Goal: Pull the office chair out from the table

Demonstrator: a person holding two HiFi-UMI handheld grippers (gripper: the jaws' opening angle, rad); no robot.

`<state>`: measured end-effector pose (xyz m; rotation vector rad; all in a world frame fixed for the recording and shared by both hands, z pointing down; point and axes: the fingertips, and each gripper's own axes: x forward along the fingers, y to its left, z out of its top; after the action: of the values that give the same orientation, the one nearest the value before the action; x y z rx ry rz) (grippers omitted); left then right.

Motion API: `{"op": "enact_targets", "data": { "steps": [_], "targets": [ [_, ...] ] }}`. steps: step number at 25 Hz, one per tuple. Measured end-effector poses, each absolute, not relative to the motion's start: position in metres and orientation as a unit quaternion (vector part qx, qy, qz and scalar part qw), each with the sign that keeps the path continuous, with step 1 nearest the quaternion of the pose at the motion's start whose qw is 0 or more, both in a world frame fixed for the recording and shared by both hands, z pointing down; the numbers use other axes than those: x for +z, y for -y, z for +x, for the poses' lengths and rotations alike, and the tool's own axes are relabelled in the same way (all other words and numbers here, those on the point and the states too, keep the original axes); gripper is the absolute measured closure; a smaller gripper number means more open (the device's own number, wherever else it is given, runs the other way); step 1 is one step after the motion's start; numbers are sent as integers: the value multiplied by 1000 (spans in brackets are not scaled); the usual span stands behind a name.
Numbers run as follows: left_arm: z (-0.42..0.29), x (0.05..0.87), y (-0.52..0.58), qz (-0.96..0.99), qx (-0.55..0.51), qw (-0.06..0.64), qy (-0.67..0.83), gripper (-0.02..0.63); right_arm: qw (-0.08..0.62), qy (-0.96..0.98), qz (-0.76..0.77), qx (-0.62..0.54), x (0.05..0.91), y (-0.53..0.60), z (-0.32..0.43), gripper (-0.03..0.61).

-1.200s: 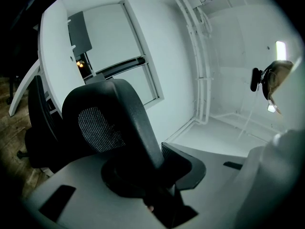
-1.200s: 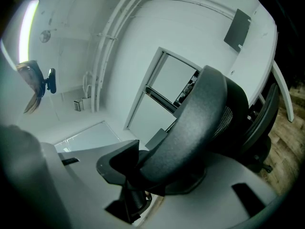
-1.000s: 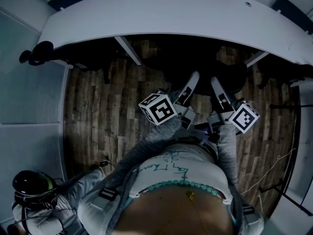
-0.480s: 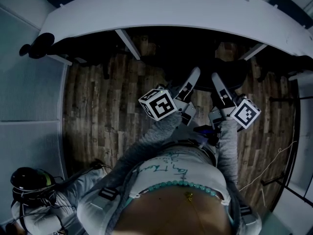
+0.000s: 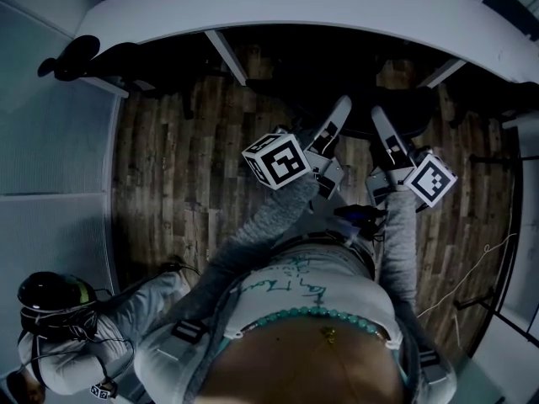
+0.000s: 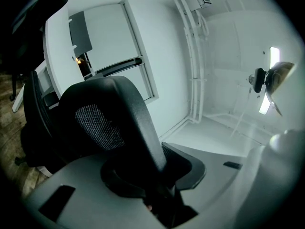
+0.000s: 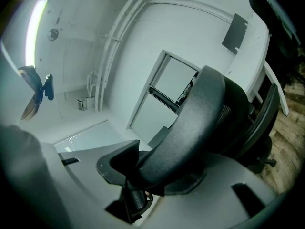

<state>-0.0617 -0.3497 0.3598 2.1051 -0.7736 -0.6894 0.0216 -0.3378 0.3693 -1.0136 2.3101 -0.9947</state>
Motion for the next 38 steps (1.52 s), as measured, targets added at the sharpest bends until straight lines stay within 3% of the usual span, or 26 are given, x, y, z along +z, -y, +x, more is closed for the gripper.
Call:
{"op": "enact_targets", "data": {
  "steps": [38],
  "targets": [
    [-44, 361, 256, 823, -263, 371, 339, 494, 222, -840, -342, -358, 369, 249, 38, 414]
  ]
}}
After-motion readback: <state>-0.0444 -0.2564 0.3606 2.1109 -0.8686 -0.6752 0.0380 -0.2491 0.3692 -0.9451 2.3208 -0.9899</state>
